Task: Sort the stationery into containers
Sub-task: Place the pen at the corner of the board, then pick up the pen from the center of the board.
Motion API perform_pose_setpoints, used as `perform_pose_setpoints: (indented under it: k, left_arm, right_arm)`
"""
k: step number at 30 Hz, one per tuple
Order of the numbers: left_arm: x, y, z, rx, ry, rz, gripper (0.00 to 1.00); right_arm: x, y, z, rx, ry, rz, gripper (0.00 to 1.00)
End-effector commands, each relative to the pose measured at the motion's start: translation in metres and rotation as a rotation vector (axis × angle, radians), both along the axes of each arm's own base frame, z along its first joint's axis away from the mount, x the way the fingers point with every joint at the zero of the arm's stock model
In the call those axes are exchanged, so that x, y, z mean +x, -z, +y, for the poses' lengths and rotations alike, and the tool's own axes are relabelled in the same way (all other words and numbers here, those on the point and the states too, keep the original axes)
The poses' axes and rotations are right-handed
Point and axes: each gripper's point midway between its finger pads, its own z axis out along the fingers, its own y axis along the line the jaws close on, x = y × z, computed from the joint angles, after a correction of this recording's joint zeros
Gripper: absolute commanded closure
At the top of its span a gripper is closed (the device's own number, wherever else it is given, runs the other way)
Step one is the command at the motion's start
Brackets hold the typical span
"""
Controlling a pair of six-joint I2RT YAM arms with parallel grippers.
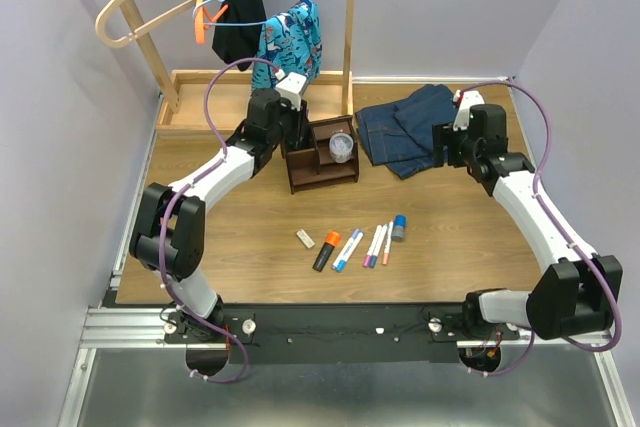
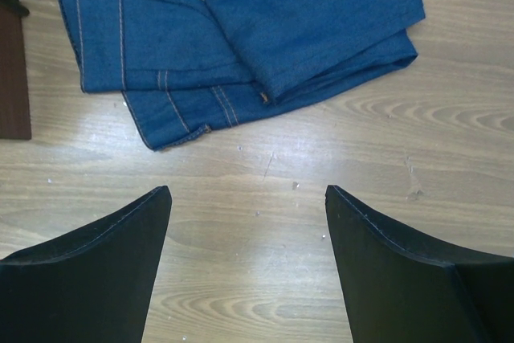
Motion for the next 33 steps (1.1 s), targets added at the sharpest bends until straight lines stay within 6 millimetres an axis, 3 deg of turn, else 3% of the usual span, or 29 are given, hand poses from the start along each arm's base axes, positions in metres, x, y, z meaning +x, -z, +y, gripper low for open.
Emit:
perform_pose_setpoints:
  k: [1, 11, 17, 19, 22, 25, 29, 30, 33]
  left_arm:
    - [-0.004, -0.015, -0.002, -0.040, 0.021, -0.035, 0.58]
    - [-0.034, -0.010, 0.010, -0.015, 0.018, -0.004, 0.46]
    - [-0.048, -0.036, 0.016, -0.027, 0.008, -0.024, 0.43]
    - [-0.056, -0.057, 0.016, -0.041, 0.017, -0.051, 0.42]
    - [-0.086, -0.069, 0.009, -0.061, 0.111, -0.019, 0.41]
    - [-0.130, -0.057, -0.004, -0.050, 0.208, 0.075, 0.40]
    - [-0.194, -0.020, -0.017, 0.016, 0.312, 0.267, 0.40]
    - [-0.207, -0.001, -0.015, 0.016, 0.320, 0.321, 0.40]
    - [-0.231, 0.023, -0.012, 0.059, 0.356, 0.381, 0.41]
  right_arm:
    - [-0.006, 0.006, -0.002, 0.007, 0.008, -0.001, 0.15]
    - [-0.016, 0.006, -0.002, 0.017, 0.004, -0.009, 0.15]
    - [-0.020, 0.001, -0.003, 0.017, 0.003, -0.021, 0.15]
    - [-0.022, -0.003, -0.003, 0.016, 0.002, -0.030, 0.15]
    - [-0.025, -0.006, -0.004, 0.018, 0.004, -0.038, 0.15]
    - [-0.030, -0.007, -0.005, 0.028, 0.016, -0.039, 0.15]
    - [-0.040, -0.001, -0.005, 0.068, 0.035, -0.019, 0.15]
    - [-0.042, -0.001, -0.004, 0.077, 0.034, -0.016, 0.15]
    - [-0.049, 0.007, -0.002, 0.111, 0.047, 0.006, 0.15]
